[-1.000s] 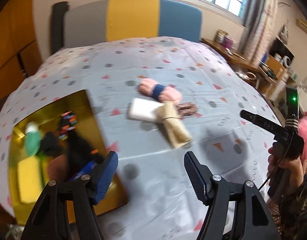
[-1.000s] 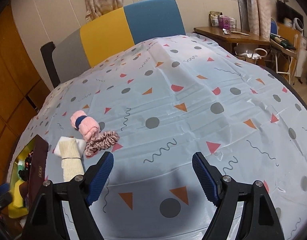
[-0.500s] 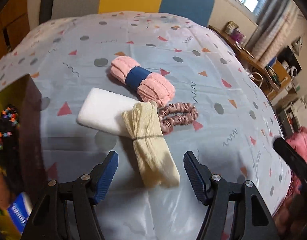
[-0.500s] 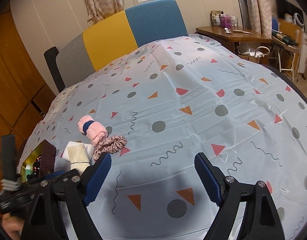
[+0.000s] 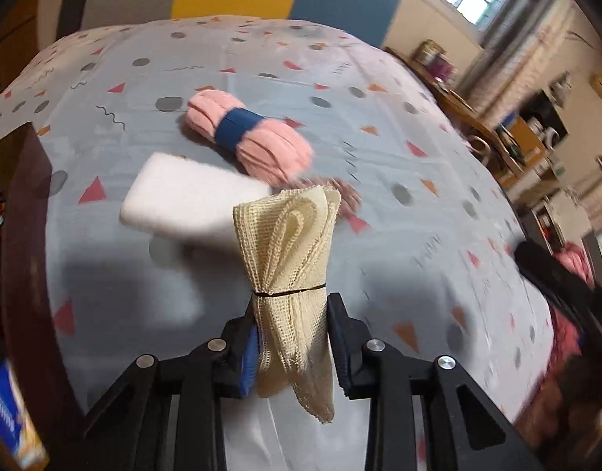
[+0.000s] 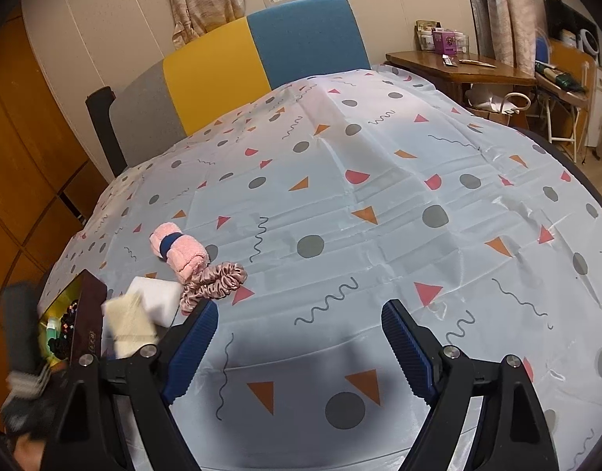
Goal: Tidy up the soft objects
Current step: 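Grasp the beige mesh bag with the left tool, then lift the mesh bag with the left tool while the right tool grasps the mauve scrunchie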
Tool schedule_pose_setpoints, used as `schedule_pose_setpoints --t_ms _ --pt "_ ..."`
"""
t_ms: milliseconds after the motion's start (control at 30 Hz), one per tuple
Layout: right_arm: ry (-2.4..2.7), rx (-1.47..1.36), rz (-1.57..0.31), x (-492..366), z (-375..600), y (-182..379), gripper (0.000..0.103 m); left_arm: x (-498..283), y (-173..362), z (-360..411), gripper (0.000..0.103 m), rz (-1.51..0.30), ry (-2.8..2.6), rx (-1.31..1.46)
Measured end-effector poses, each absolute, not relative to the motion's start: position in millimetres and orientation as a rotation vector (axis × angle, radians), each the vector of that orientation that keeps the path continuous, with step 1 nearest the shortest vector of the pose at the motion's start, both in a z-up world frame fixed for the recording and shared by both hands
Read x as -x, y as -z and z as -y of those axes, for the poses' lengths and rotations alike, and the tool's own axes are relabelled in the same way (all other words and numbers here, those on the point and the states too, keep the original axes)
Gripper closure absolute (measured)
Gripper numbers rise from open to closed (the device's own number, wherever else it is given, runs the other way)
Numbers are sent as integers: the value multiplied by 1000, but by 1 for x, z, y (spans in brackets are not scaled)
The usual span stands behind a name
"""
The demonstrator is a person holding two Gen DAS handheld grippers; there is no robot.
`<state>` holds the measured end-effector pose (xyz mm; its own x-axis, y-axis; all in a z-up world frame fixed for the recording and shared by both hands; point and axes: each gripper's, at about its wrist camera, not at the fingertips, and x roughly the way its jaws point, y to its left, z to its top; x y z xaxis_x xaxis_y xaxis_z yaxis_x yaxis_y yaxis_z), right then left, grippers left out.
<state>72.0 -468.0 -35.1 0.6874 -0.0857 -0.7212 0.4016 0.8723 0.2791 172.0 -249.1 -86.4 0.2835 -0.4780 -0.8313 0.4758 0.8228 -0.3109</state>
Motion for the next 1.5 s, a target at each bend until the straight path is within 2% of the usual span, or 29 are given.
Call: schedule_pose_setpoints --t_ms 267,500,867,1000,1233,1300,1333,1367,1400,1500 --pt "269 -416 -796 -74 462 41 17 -97 102 225 74 -1147 705 -72" --pt "141 -363 -855 -84 440 54 17 -95 109 226 77 -1112 705 -107" --pt "-127 53 -985 -184 384 65 17 -102 111 222 77 -1109 734 -62" --pt "-196 211 -1046 -215 370 77 10 -104 113 216 77 -1118 749 -25" --pt "-273 365 -1115 -247 361 97 11 -106 115 212 76 -1135 757 27" --pt "-312 331 -1171 -252 362 106 45 -106 114 212 76 -1136 757 30" --pt "-327 310 -1184 -251 363 107 49 -106 114 212 76 -1137 757 32" --pt "-315 295 -1166 -248 364 103 77 -106 114 212 76 -1136 756 34" --pt "-295 295 -1163 -245 366 102 89 -106 114 211 76 -1134 756 35" --pt "-254 250 -1156 -223 373 94 89 -106 114 211 76 -1125 753 29"
